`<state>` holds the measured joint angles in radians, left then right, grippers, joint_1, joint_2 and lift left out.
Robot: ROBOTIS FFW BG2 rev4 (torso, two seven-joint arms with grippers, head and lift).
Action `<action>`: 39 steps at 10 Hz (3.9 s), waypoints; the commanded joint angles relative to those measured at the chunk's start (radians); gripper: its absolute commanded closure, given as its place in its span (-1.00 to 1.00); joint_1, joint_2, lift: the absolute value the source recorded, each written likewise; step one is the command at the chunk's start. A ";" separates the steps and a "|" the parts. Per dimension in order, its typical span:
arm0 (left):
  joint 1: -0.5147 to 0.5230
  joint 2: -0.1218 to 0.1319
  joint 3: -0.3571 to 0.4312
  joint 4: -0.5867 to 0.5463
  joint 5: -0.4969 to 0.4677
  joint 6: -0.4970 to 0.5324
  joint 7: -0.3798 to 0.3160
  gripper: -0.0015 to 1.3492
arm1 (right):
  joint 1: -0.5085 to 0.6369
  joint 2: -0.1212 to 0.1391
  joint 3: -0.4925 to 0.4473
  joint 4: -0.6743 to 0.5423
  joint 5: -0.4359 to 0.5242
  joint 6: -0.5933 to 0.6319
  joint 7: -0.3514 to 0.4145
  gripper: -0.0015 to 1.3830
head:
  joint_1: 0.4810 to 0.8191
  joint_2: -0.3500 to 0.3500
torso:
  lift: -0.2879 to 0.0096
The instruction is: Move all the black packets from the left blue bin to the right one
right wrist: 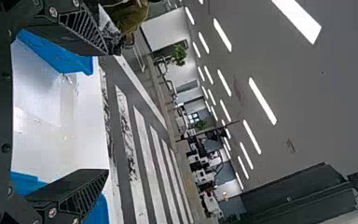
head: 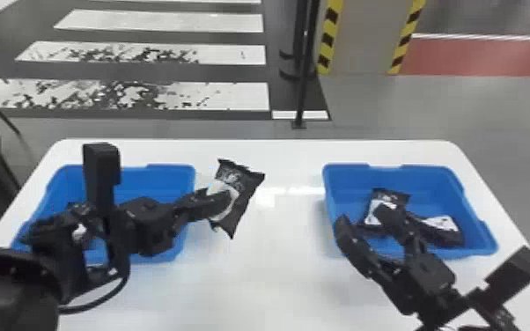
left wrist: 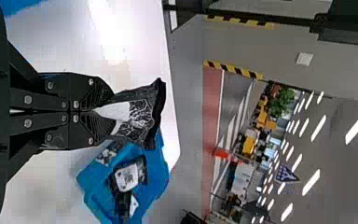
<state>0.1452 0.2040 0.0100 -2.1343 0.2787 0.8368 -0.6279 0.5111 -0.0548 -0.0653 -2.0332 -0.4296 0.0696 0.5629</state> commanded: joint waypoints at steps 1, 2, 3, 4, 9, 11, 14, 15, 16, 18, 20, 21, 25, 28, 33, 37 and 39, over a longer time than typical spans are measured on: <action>0.002 0.000 -0.050 -0.002 0.036 -0.007 0.001 0.80 | -0.040 -0.011 0.053 0.027 -0.061 0.014 0.002 -0.81 | 0.27 -0.16 | -0.01; -0.005 0.000 -0.078 -0.002 0.052 -0.005 0.001 0.80 | -0.067 -0.017 0.075 0.046 -0.075 0.024 0.002 -0.81 | 0.27 -0.18 | -0.01; -0.013 0.002 -0.104 -0.002 0.072 -0.002 0.002 0.80 | -0.092 -0.020 0.085 0.066 -0.083 0.024 0.002 -0.81 | 0.27 -0.19 | -0.01; -0.020 0.002 -0.132 -0.002 0.090 -0.005 0.004 0.80 | -0.116 -0.025 0.089 0.086 -0.089 0.031 0.002 -0.81 | 0.27 -0.21 | -0.01; -0.057 0.006 -0.221 0.013 0.134 0.012 0.010 0.80 | -0.182 -0.031 0.121 0.130 -0.121 0.070 0.006 -0.36 | 0.27 -0.39 | -0.01; -0.057 0.008 -0.223 0.017 0.140 0.012 0.011 0.80 | -0.182 -0.031 0.121 0.130 -0.125 0.070 0.006 0.83 | 0.27 -0.39 | -0.01; -0.045 0.003 -0.207 0.020 0.166 -0.027 0.025 0.61 | -0.177 -0.031 0.125 0.122 -0.143 0.068 0.012 0.85 | 0.27 -0.38 | -0.01; -0.025 -0.005 -0.189 0.022 0.172 -0.044 0.033 0.02 | -0.177 -0.031 0.123 0.118 -0.147 0.068 0.012 0.85 | 0.27 -0.37 | -0.01; -0.008 -0.012 -0.166 0.022 0.170 -0.049 0.036 -0.46 | -0.180 -0.033 0.115 0.118 -0.147 0.068 0.012 0.85 | 0.27 -0.36 | -0.01; 0.019 -0.015 -0.148 0.020 0.182 -0.098 0.036 -0.82 | -0.219 -0.043 0.067 0.154 -0.137 0.070 0.011 0.85 | 0.27 -0.33 | -0.01; 0.081 -0.026 -0.102 -0.037 0.184 -0.145 0.036 -0.81 | -0.288 -0.066 -0.010 0.243 -0.107 0.070 0.006 0.85 | 0.27 -0.39 | -0.01; 0.125 -0.034 -0.070 -0.083 0.178 -0.186 0.043 -0.81 | -0.325 -0.076 -0.062 0.302 -0.083 0.070 -0.002 0.85 | 0.27 -0.45 | -0.01; 0.375 -0.130 0.130 -0.297 0.110 -0.309 0.108 -0.81 | -0.452 -0.112 -0.178 0.510 0.025 0.070 -0.037 0.85 | 0.27 -0.61 | -0.01; 0.444 -0.167 0.221 -0.336 0.070 -0.319 0.123 -0.82 | -0.445 -0.112 -0.184 0.552 0.079 -0.021 -0.074 -0.68 | 0.27 -0.51 | -0.01; 0.434 -0.164 0.339 -0.336 -0.021 -0.292 0.163 -0.82 | -0.040 -0.019 -0.182 0.056 0.252 -0.111 -0.166 -0.83 | 0.27 -0.26 | -0.01; 0.314 -0.160 0.457 -0.250 -0.185 -0.194 0.194 -0.82 | 0.176 0.019 -0.140 -0.187 0.254 -0.114 -0.164 -0.82 | 0.27 0.21 | -0.01; 0.213 -0.140 0.465 -0.154 -0.247 -0.140 0.200 -0.82 | 0.250 0.021 -0.118 -0.238 0.216 -0.109 -0.166 -0.82 | 0.27 0.49 | -0.01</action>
<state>0.3889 0.0572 0.4716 -2.3195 0.0489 0.6802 -0.4289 0.7464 -0.0343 -0.1879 -2.2631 -0.2061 -0.0416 0.3975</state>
